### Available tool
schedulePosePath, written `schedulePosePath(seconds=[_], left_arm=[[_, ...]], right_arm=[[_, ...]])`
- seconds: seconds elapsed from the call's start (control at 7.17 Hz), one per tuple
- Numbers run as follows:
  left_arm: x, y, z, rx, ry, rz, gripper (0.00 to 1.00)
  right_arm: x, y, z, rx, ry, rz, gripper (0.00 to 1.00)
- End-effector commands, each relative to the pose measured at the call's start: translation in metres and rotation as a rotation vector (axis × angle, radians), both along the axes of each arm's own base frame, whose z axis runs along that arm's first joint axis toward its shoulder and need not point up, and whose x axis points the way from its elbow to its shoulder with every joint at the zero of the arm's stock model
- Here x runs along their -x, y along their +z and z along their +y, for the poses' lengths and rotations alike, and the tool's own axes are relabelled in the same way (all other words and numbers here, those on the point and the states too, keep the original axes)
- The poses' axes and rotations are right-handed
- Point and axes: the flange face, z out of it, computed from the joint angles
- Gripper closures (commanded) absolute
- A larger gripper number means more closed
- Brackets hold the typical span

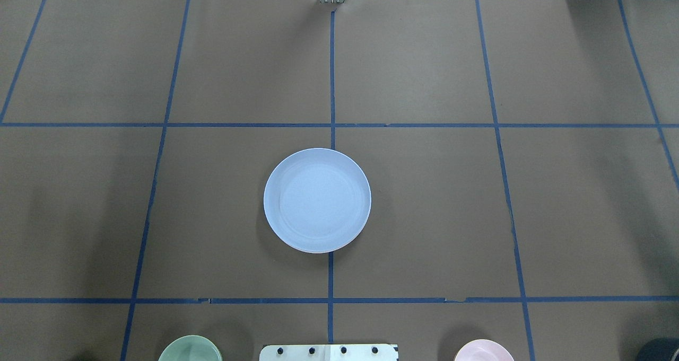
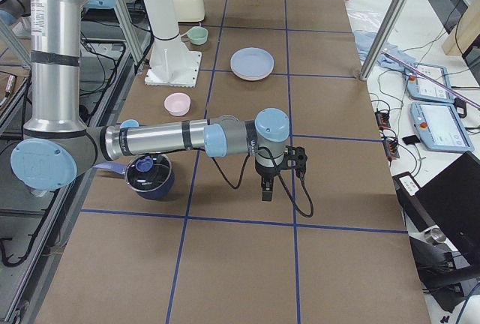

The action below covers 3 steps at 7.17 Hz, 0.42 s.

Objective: Stack three plates with pink and blue

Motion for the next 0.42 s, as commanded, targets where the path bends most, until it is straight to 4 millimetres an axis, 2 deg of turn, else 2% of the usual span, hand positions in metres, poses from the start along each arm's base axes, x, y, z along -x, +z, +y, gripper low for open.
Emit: schedulePosePath(seconds=[0.0, 0.28], left_arm=[[0.0007, -0.0009, 0.0, -0.002, -0.001, 0.001, 0.0], [0.0007, -0.0097, 0.0023, -0.018, -0.001, 0.003, 0.0]], right_arm=[[0.0, 0.0, 0.0006, 0.002, 0.0, -0.001, 0.0], [0.0, -0.0002, 0.0005, 0.0, 0.0, -0.001, 0.0]])
